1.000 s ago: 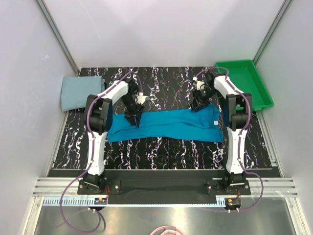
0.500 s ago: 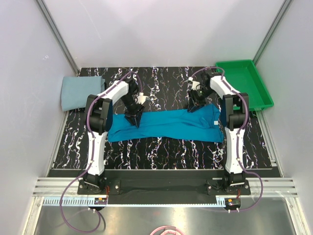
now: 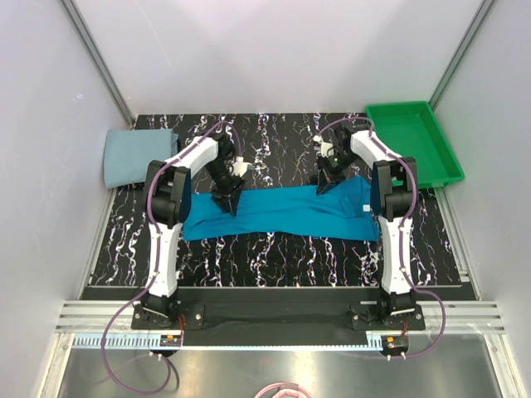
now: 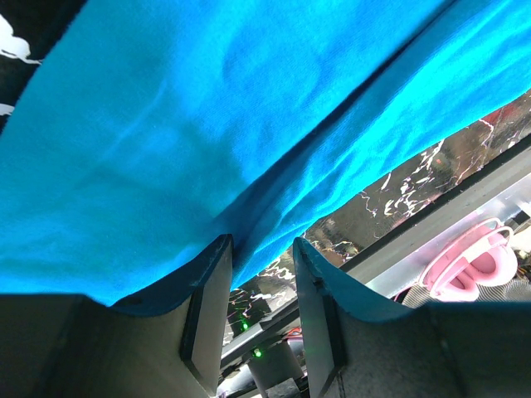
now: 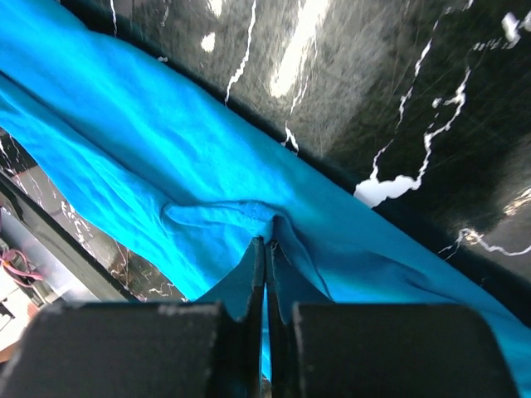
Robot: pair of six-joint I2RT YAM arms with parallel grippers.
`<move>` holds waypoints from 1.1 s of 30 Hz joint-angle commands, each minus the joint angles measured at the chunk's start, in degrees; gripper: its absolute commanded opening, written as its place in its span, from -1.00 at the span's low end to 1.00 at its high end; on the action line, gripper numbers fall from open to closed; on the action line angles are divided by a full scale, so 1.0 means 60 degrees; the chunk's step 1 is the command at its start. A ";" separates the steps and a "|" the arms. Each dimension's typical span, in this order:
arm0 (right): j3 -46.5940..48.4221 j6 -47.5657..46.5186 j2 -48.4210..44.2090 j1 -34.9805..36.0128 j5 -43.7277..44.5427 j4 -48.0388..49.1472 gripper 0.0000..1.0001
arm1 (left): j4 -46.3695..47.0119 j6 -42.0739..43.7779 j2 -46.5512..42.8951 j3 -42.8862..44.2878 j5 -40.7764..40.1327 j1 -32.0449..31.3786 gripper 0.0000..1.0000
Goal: Fold and stack the t-shirts
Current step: Fold the tshirt
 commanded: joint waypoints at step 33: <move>-0.2688 0.0142 -0.4152 0.1476 0.1073 0.0335 -0.23 | -0.0538 -0.0006 0.0018 0.0743 0.0516 0.0112 -0.20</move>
